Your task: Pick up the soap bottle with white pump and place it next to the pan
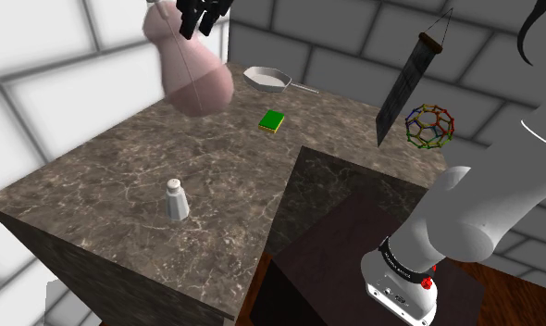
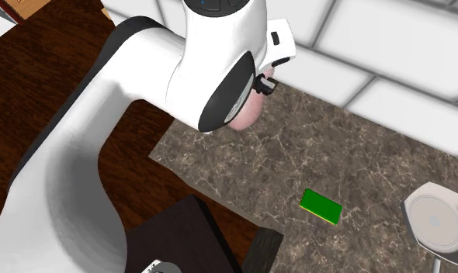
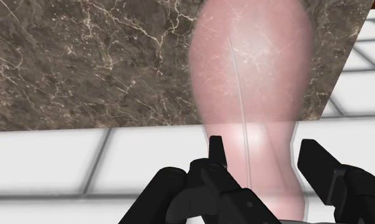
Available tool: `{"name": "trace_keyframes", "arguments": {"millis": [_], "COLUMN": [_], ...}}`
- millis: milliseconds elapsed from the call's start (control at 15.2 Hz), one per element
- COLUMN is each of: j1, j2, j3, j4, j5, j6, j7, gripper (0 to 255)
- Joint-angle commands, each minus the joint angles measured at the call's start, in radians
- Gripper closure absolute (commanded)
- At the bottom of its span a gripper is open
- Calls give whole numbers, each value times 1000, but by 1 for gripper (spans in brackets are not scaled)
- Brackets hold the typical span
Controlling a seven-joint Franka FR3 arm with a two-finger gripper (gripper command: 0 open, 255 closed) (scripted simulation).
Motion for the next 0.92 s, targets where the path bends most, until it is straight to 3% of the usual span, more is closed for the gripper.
{"name": "trace_keyframes", "arguments": {"millis": [0,858], "j1": [1,7], "j2": [11,97], "j3": [2,13], "j4": [45,328], "j5": [-5,-39], "j6": [-33,-233], "j7": [5,29], "gripper": [255,255]}}
